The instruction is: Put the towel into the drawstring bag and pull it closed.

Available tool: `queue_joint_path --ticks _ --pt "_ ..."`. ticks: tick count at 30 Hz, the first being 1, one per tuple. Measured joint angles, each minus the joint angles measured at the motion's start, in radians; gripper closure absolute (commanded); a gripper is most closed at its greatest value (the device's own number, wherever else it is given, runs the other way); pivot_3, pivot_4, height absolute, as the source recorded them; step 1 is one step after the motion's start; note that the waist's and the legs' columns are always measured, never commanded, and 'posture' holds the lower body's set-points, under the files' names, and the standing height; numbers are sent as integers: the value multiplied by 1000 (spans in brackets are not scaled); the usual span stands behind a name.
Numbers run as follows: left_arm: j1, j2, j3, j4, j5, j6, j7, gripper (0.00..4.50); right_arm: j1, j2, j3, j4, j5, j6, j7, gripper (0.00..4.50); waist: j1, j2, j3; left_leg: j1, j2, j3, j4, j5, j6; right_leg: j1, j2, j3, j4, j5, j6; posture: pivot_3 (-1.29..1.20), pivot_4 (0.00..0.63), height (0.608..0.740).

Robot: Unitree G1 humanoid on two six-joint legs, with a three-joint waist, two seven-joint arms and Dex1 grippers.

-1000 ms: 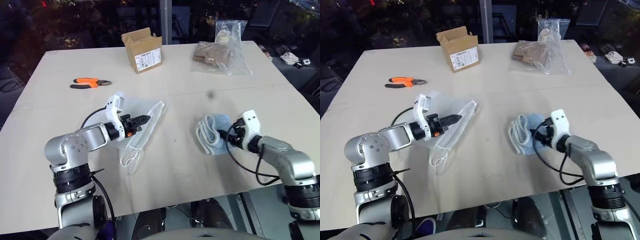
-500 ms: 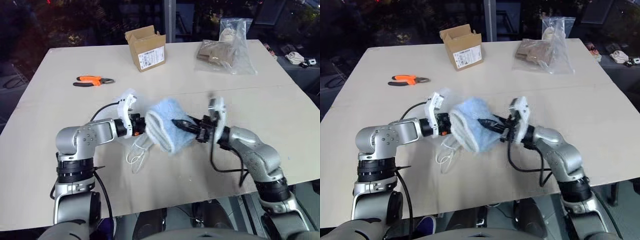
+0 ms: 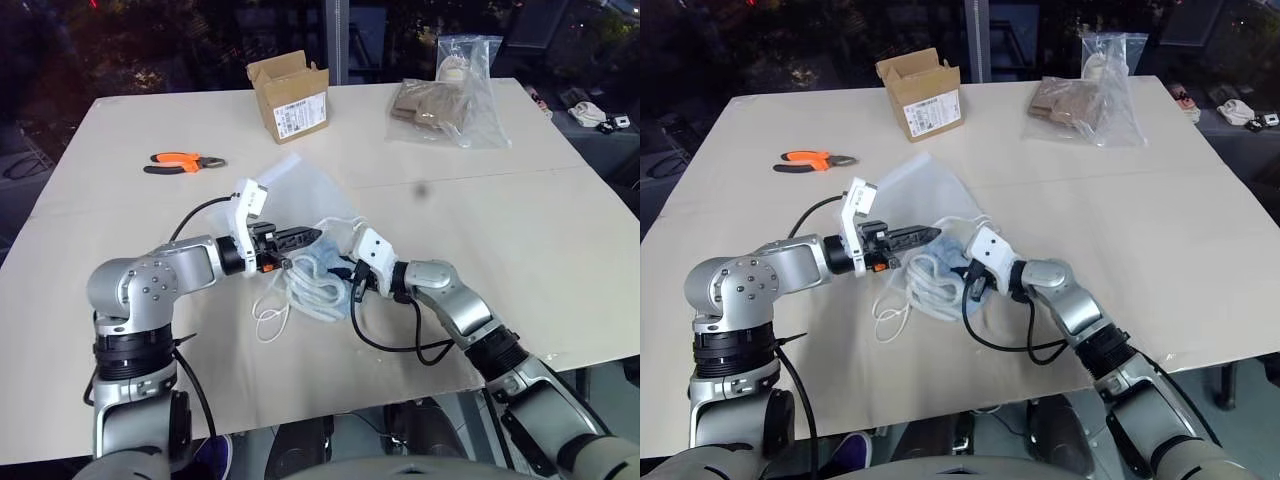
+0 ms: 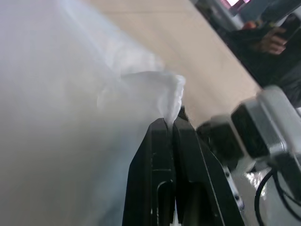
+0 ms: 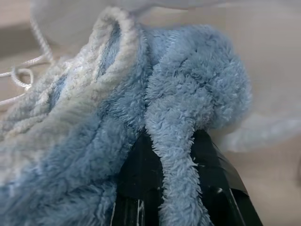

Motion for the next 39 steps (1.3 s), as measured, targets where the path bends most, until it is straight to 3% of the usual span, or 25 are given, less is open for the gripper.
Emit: queue_joint_path --ticks 3,8,10,11,13,14,15,26,32,35,39 --pt "58 57 -68 -59 23 -36 -32 4500 9 100 -174 6 177 172 -48 4454 0 1 0 0 1 -1 0 1 -1 0 -4 0 0 -1 -4 0 150 740" --pt "85 91 -98 -79 43 -76 -50 4500 9 129 -320 -54 332 353 -109 4454 4 2 1 -2 -1 -2 -1 -1 1 -1 -7 -2 -1 -1 -5 0 150 740" --pt "68 82 -99 -75 43 -77 -47 4500 9 121 -317 -69 330 363 -115 3477 4 2 2 -3 -1 -2 -1 -1 2 -1 -7 -2 -1 -1 -5 0 150 740" --pt "58 77 -99 -73 43 -77 -45 4500 9 118 -312 -75 327 365 -115 3277 5 3 2 -3 -1 -2 -1 -1 2 -1 -7 -2 -1 -1 -4 0 150 740" --pt "16 43 -105 -60 45 -81 -22 4500 10 110 -274 -92 297 363 -115 2454 3 2 2 -3 -1 -2 -1 -2 4 -1 -6 -2 -2 -1 -3 0 150 740" --pt "-8 16 -113 -46 52 -85 -3 4500 13 110 -234 -102 272 355 -117 1867 -1 2 2 -3 -1 -1 -2 -2 4 -1 -3 -1 -1 0 -1 0 150 740" --pt "-17 6 -120 -38 53 -85 4 4500 18 107 -220 -109 256 355 -126 1668 -1 3 2 -3 -1 -1 -2 -2 4 -2 -1 -1 -1 1 0 0 150 740" --pt "-28 21 -145 29 89 -100 1 4500 202 -78 -285 -541 365 657 -195 1668 4 3 2 -4 -1 -1 -2 -3 4 -3 0 -3 -2 0 0 0 150 740" --pt "-45 21 -148 39 90 -101 -10 4500 237 -65 -211 -530 342 640 -199 1668 -1 2 2 -2 0 0 -2 -3 4 -3 2 -3 -1 -3 1 0 150 740" --pt "-49 21 -150 39 89 -97 -12 4500 226 -15 -180 -447 311 571 -201 2527 2 2 2 -2 0 0 -2 -3 4 -3 2 -3 -1 -3 1 0 150 740" --pt "-51 35 -151 39 89 -87 -17 4500 214 -13 -147 -368 253 428 -163 4262 4 2 2 -3 -1 0 -2 -3 5 -3 1 -2 -2 -1 1 0 150 740"
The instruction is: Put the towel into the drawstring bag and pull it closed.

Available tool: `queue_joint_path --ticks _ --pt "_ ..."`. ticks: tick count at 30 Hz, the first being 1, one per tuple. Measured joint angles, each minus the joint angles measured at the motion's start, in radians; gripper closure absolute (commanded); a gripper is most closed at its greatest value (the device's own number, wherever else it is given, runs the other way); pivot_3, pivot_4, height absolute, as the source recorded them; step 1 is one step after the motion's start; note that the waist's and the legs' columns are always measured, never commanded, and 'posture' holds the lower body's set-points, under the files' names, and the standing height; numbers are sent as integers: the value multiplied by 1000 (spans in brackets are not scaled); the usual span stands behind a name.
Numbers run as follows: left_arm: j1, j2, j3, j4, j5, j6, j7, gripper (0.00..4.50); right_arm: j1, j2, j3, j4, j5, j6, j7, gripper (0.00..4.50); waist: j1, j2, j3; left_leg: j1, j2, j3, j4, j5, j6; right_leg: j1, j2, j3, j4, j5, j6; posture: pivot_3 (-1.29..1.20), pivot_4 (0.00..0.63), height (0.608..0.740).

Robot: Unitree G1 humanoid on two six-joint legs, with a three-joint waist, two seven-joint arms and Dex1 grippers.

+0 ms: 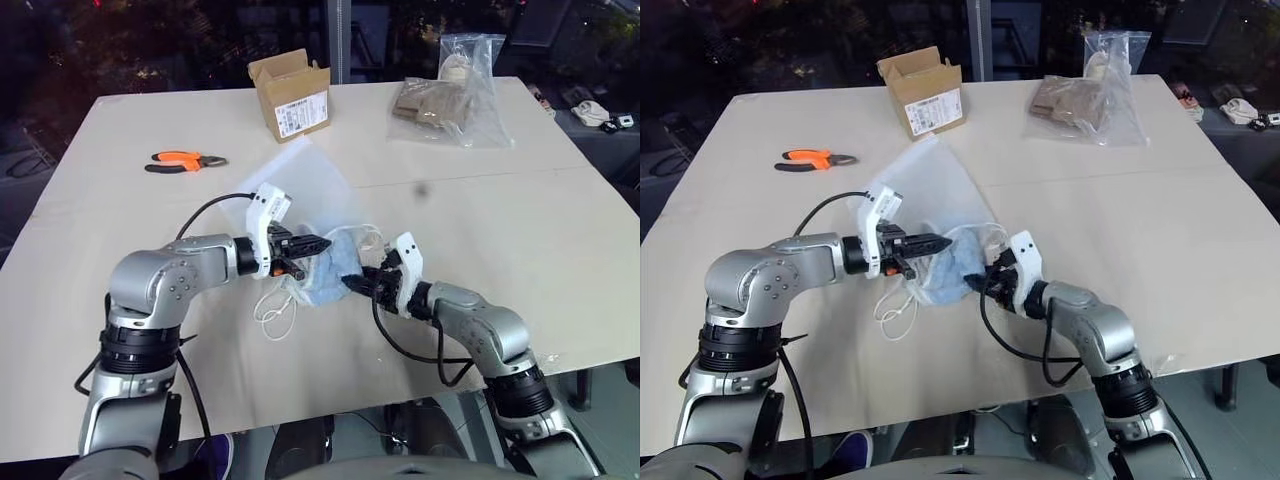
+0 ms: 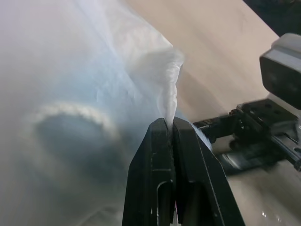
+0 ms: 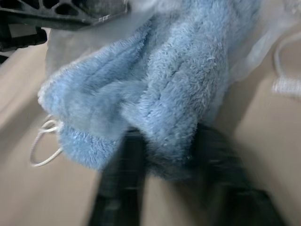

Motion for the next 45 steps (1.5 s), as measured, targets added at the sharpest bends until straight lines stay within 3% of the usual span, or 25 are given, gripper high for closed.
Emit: queue_joint_path --ticks 1,11,20,28,33,36,39,43,45 --pt "0 5 0 1 0 1 -5 4500 0 7 -1 9 -1 -23 10 4425 0 0 0 0 0 0 0 0 0 0 0 0 0 1 0 0 150 740" --pt "-14 44 2 24 -12 11 -60 4500 -82 128 -88 122 27 -153 22 4425 -1 0 1 0 1 0 0 0 0 0 0 0 0 1 0 0 150 740" --pt "-70 -31 82 46 -138 121 -44 4500 -132 198 -15 299 -96 -288 5 4425 -5 0 1 0 1 0 0 3 -4 0 0 1 1 1 0 0 150 740" --pt "-30 -32 96 45 -150 171 7 4500 -232 293 -97 454 -66 -379 26 4425 -5 0 1 0 1 0 0 2 -4 0 0 1 1 1 0 0 150 740" --pt "-2 -26 105 48 -151 173 35 4500 -253 292 -128 594 -61 -482 35 4425 -4 0 1 0 0 0 0 3 -4 0 -2 3 1 2 0 0 150 740" --pt "-11 -28 145 75 -152 169 56 4500 -272 291 -112 645 -74 -522 52 3424 -6 0 1 1 0 0 0 3 -5 0 -1 3 1 2 0 0 150 740" --pt "-13 -38 165 96 -149 148 69 4500 -302 288 -101 723 -114 -581 49 2094 -8 0 1 1 1 0 0 3 -5 0 -1 3 2 2 0 0 150 740" --pt "-11 -53 162 116 -127 84 59 4500 -304 284 -57 720 -158 -613 53 2094 -12 0 1 1 1 0 0 3 -5 0 -2 3 2 2 0 0 150 740" --pt "-9 -46 162 137 -106 31 40 4500 -279 265 -37 626 -170 -589 65 1306 -14 0 1 1 1 0 -1 3 -5 0 -6 3 2 2 0 0 150 740"
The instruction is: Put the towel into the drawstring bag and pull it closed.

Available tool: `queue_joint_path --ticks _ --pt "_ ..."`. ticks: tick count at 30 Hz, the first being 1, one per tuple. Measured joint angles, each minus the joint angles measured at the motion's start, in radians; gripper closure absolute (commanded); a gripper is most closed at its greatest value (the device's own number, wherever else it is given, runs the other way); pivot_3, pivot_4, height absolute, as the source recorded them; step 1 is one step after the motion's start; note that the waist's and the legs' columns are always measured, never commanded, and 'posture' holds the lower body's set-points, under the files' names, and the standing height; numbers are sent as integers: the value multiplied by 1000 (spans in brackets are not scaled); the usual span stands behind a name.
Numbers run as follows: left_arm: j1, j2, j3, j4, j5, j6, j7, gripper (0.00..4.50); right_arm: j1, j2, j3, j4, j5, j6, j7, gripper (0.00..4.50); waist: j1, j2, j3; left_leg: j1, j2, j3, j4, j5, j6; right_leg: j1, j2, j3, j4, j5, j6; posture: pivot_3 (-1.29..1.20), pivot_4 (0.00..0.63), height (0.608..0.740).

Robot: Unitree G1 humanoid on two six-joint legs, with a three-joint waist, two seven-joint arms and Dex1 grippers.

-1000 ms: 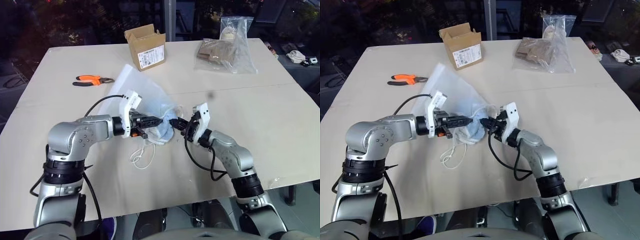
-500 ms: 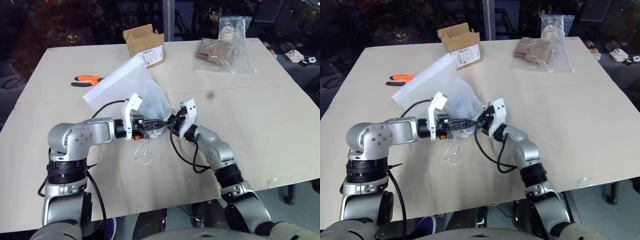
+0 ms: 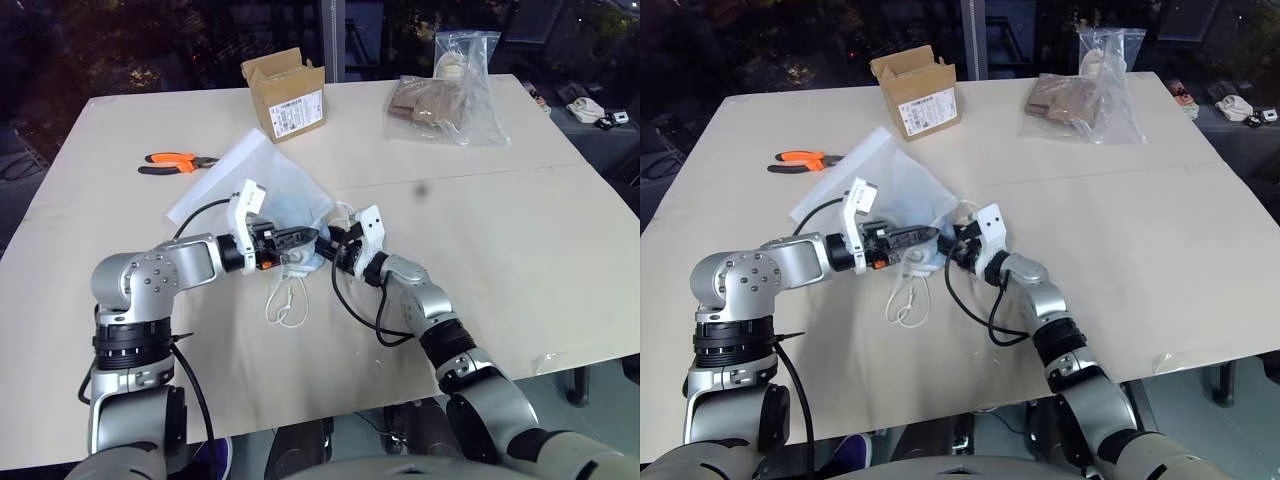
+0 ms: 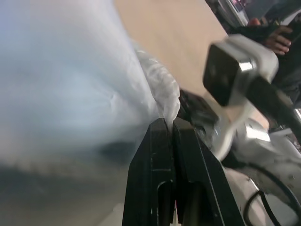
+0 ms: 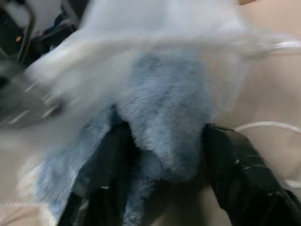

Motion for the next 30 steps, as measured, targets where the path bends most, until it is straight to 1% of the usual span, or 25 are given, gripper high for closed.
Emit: queue_joint_path --ticks 1,2,3,6,9,12,13,17,21,22,23,25,26,27,29,30 --pt "1 7 -1 15 13 -25 -14 4500 25 -30 23 -74 -15 21 10 1074 0 0 0 0 0 0 0 0 0 0 0 -1 0 0 0 0 150 740" --pt "3 17 0 25 24 -39 -22 4500 41 -51 38 -118 -24 35 18 496 1 0 0 0 -1 0 0 0 0 0 -1 -1 0 0 0 0 150 740" --pt "3 24 -2 36 34 -59 -36 4500 66 -92 53 -182 -43 68 19 496 4 0 0 -1 -1 0 0 0 0 0 -1 -2 -1 0 0 0 150 740" --pt "3 35 -6 56 59 -98 -66 4500 117 -159 63 -315 -53 166 20 496 8 0 0 -1 -1 0 0 0 0 0 -1 -2 -1 0 0 0 150 740" --pt "2 40 -19 73 71 -142 -105 4500 81 -182 27 -342 -79 227 -62 496 8 0 0 -1 -1 1 0 0 0 -1 -1 -3 -1 0 0 0 150 740" --pt "2 43 -32 86 78 -166 -139 4500 -47 -183 -19 -194 -128 208 -148 496 7 0 0 0 -1 0 0 0 0 0 -1 -5 0 -2 -3 0 150 740" --pt "2 43 -32 86 80 -169 -143 4500 -66 -177 -32 -162 -132 199 -159 496 7 0 0 0 -1 0 0 0 0 0 0 -5 0 -2 -3 0 150 740" --pt "2 42 -38 83 87 -180 -150 4500 -177 -114 -60 118 -145 108 -198 496 0 0 0 0 -1 1 -1 0 0 -1 3 -3 0 0 0 0 150 740" --pt "7 37 -38 49 87 -180 -138 4500 -231 -105 -58 235 -173 28 -208 496 -2 0 1 -3 -1 0 -1 0 0 -1 1 -2 -3 0 0 0 150 740" --pt "8 36 -38 41 87 -179 -135 4500 -225 -112 -58 223 -174 21 -202 496 0 0 1 -4 -1 0 -1 0 0 -1 0 -3 -3 0 1 0 150 740" --pt "12 34 -38 26 86 -178 -129 4500 -179 -135 -61 140 -166 17 -176 496 3 0 0 -7 -2 0 -1 0 0 -2 0 -4 -5 0 1 0 150 740" --pt "13 32 -38 23 86 -177 -122 4500 -143 -153 -65 79 -152 39 -154 496 4 0 0 -10 -2 0 0 0 0 -5 0 -4 -5 0 1 0 150 740" --pt "14 27 -37 15 83 -175 -118 4500 -58 -184 -70 -77 -99 103 -102 496 12 0 0 -15 -2 -2 1 0 0 -8 -1 -5 -4 0 2 0 150 740" --pt "19 28 -31 16 83 -173 -112 4500 12 -205 -72 -187 -50 168 -57 496 14 0 0 -16 -1 -3 1 0 0 -8 0 -6 -2 0 2 0 150 740" --pt "19 29 -29 16 83 -170 -110 4500 85 -223 -74 -302 38 294 -1 496 13 0 0 -16 -1 -2 1 0 0 -9 0 -6 -4 0 2 0 150 740" --pt "17 28 -29 16 83 -167 -110 4500 97 -222 -78 -339 83 361 16 2 9 0 0 -15 -1 -1 2 0 0 -10 1 -6 -3 0 2 0 150 740"
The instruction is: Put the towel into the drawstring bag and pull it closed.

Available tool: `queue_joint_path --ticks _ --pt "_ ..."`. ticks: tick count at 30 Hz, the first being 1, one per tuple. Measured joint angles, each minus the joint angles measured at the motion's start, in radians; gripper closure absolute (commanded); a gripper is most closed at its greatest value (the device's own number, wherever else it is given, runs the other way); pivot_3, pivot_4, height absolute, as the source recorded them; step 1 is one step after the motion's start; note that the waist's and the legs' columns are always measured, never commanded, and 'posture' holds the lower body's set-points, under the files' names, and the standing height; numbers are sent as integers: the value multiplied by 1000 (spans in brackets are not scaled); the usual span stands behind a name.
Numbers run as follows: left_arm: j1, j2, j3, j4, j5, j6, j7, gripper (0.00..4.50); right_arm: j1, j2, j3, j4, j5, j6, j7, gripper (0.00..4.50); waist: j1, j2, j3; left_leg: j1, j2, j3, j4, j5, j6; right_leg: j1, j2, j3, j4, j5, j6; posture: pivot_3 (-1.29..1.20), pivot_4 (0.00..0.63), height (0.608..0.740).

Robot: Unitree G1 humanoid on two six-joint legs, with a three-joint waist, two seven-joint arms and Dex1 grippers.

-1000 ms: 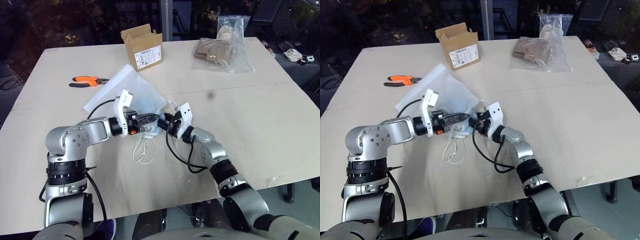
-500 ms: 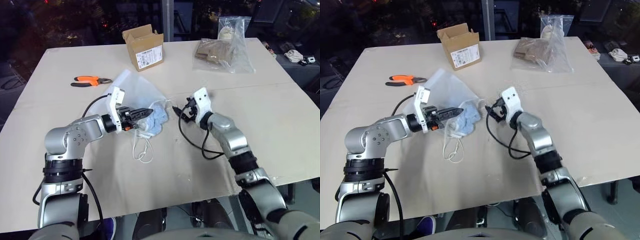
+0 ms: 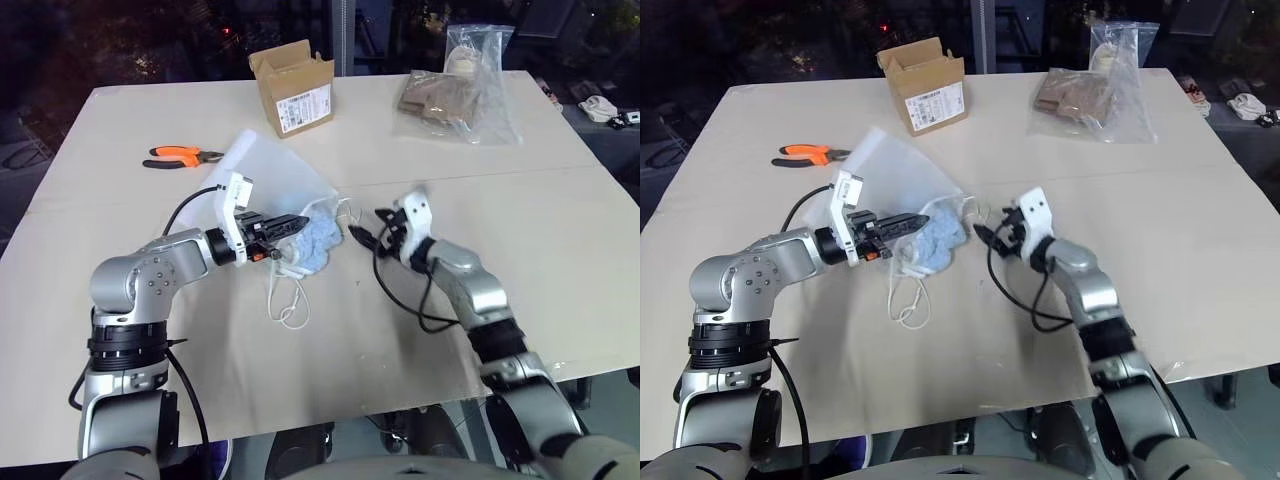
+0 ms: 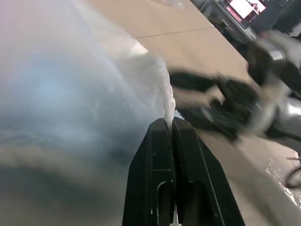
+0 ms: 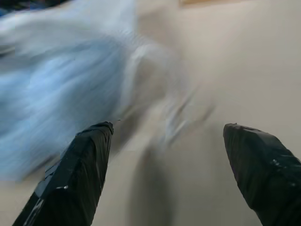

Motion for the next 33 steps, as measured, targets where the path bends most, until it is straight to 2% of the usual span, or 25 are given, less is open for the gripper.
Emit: queue_joint_path --ticks 7,15,18,23,24,25,26,30,33 --pt "-17 -2 -3 3 0 8 -4 4500 -71 131 -18 42 95 113 -5 2 -13 0 0 4 2 -4 0 0 1 1 7 0 5 1 -2 0 150 740" --pt "-17 -6 -2 4 -7 26 -4 4500 -149 169 17 225 22 30 -3 2 -10 -1 0 1 1 -3 2 3 -3 0 5 0 3 1 -2 0 150 740" --pt "-17 -6 -2 4 -13 35 -3 4500 -147 182 44 247 -4 -20 17 809 -14 -1 0 1 1 -4 1 3 -3 0 5 1 3 1 -2 0 150 740" --pt "-18 -6 -2 3 -17 45 -5 4500 -123 199 91 234 -27 -87 57 3233 -17 0 0 1 1 -5 1 3 -3 0 6 0 4 1 -2 0 150 740" --pt "-20 -6 -4 3 -18 46 -6 4500 -109 187 103 200 -29 -87 64 3893 -16 0 0 0 1 -5 1 3 -3 0 5 0 4 1 -2 0 150 740" --pt "-23 -6 -6 3 -18 46 -8 4500 -98 177 108 168 -31 -86 70 4185 -14 0 0 0 1 -6 1 3 -3 0 5 0 4 1 -2 0 150 740" --pt "-28 -6 -9 3 -19 46 -10 4500 -89 163 114 139 -35 -86 71 4395 -11 0 0 0 1 -6 1 2 -3 0 4 0 4 1 -2 0 150 740" --pt "-88 -12 -11 4 -27 65 -11 4500 -67 68 147 -22 -102 -93 57 4395 2 0 0 0 0 -5 2 3 -3 0 5 -1 4 1 -2 0 150 740" --pt "-144 -39 -15 15 -41 114 -3 4500 -95 -23 230 -70 -242 -166 44 4395 3 -1 0 1 0 -5 2 3 -3 0 5 -2 4 1 -1 0 150 740"
